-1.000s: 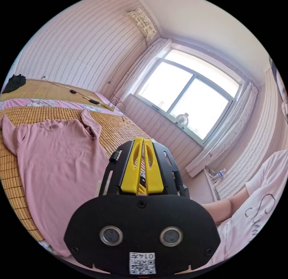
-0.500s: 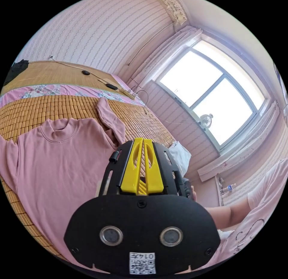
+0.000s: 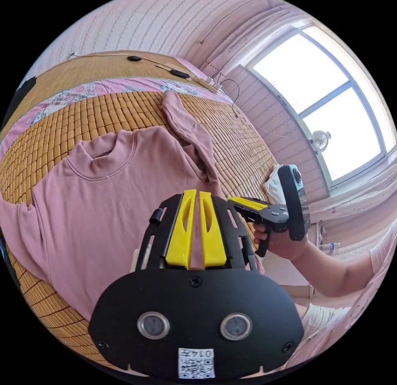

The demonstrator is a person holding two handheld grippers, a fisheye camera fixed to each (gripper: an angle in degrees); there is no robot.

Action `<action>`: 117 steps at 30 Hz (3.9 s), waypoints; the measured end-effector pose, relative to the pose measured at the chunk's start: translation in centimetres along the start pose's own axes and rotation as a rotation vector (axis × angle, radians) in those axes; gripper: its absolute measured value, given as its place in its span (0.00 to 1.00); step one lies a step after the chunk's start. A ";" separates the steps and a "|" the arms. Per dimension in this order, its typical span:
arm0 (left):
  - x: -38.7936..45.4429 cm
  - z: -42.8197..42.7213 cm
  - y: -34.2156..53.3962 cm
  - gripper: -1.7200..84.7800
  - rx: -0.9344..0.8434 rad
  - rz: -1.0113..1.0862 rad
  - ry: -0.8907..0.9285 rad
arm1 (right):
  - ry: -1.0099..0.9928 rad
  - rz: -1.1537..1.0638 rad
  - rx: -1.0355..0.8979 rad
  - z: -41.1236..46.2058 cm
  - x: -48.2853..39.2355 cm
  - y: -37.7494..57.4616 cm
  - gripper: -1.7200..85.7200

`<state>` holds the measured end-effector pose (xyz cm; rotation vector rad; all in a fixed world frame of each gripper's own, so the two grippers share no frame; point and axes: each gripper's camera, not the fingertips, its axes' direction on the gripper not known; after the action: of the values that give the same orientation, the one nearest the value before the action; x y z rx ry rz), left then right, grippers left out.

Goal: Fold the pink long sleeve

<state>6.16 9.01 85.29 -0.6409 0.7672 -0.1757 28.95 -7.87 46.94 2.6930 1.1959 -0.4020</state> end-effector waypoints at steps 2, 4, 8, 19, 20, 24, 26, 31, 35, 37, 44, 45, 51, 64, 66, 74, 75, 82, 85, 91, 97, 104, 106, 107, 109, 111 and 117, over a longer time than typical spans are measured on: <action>-0.5 2.1 -2.1 0.02 -0.034 0.018 -0.018 | -0.005 0.002 -0.025 0.3 0.3 -1.2 0.01; -0.9 3.6 -3.7 0.03 -0.050 0.026 -0.014 | -0.004 0.002 -0.046 0.8 0.6 -2.0 0.01; -1.5 6.9 -7.6 0.06 -0.064 0.072 -0.042 | 0.037 0.008 -0.008 0.7 1.2 -2.6 0.01; -1.1 15.6 -15.7 0.09 -0.152 0.242 -0.218 | 0.152 -0.285 0.102 0.3 2.6 -2.9 0.01; -0.9 16.9 -16.0 0.10 -0.183 0.270 -0.252 | 0.132 -0.298 0.089 0.3 3.3 -3.3 0.01; -0.8 20.5 -16.1 0.10 -0.272 0.320 -0.322 | 0.009 -0.281 0.015 0.2 6.3 -5.2 0.01; -0.9 21.2 -16.1 0.10 -0.250 0.327 -0.327 | -0.060 -0.283 -0.003 0.3 7.9 -5.8 0.01; -1.2 22.4 -16.4 0.10 -0.236 0.320 -0.326 | -0.161 -0.287 -0.037 0.7 10.9 -6.9 0.01; -1.0 23.4 -16.5 0.10 -0.224 0.347 -0.355 | -0.164 -0.312 -0.036 1.1 12.3 -7.0 0.01; -1.2 23.7 -16.6 0.10 -0.221 0.342 -0.352 | -0.177 -0.310 -0.038 1.3 13.0 -7.0 0.01; -1.5 24.9 -17.3 0.09 -0.244 0.364 -0.353 | -0.203 -0.318 -0.035 2.1 15.4 -6.5 0.01; -1.5 24.9 -17.3 0.09 -0.246 0.364 -0.352 | -0.197 -0.322 -0.031 2.2 15.6 -6.3 0.01; -2.0 25.5 -17.5 0.09 -0.242 0.359 -0.346 | -0.201 -0.358 -0.012 2.8 17.1 -5.0 0.02; -2.8 25.8 -17.2 0.08 -0.204 0.313 -0.335 | -0.266 -0.420 0.242 2.5 17.4 -18.0 0.14; -2.9 25.8 -17.1 0.08 -0.200 0.307 -0.332 | -0.249 -0.422 0.157 5.9 15.5 -19.8 0.08; -3.1 25.5 -16.8 0.08 -0.201 0.317 -0.321 | -0.403 -0.056 0.410 0.9 30.4 -9.4 0.02; -3.1 25.4 -16.8 0.08 -0.200 0.317 -0.321 | -0.375 0.009 0.411 0.4 33.1 -5.4 0.02; -2.7 23.9 -16.9 0.08 -0.216 0.339 -0.284 | -0.183 0.075 0.033 4.8 36.8 8.7 0.08; -1.0 22.0 -17.0 0.08 -0.186 0.387 -0.242 | -0.159 0.069 0.143 3.9 36.0 8.1 0.14; 2.5 24.1 -16.8 0.09 -0.237 0.447 -0.242 | -0.205 -0.051 0.194 8.0 30.2 3.9 0.16; 4.0 27.1 -15.0 0.09 -0.342 0.531 -0.343 | -0.275 0.056 0.161 10.5 32.0 4.3 0.06; 4.4 25.9 -14.1 0.05 -0.359 0.519 -0.312 | -0.207 -0.050 0.166 10.5 30.5 5.2 0.03; 4.4 25.5 -14.0 0.04 -0.361 0.509 -0.305 | -0.213 -0.049 0.171 10.6 30.4 5.5 0.02; 4.5 25.2 -13.8 0.04 -0.361 0.508 -0.307 | -0.213 -0.051 0.174 10.6 30.3 5.6 0.02; 4.7 24.7 -13.4 0.03 -0.356 0.513 -0.315 | -0.209 -0.057 0.178 10.5 30.0 5.8 0.02; 4.9 24.2 -12.9 0.03 -0.345 0.515 -0.324 | -0.212 -0.062 0.182 10.5 29.8 6.1 0.02; 5.1 21.2 -11.9 0.01 -0.292 0.445 -0.291 | -0.350 0.145 0.338 6.8 35.3 8.2 0.02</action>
<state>25.44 7.72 100.93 -0.7347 0.6392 0.4362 56.55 9.60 29.88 2.7888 0.8934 -1.0853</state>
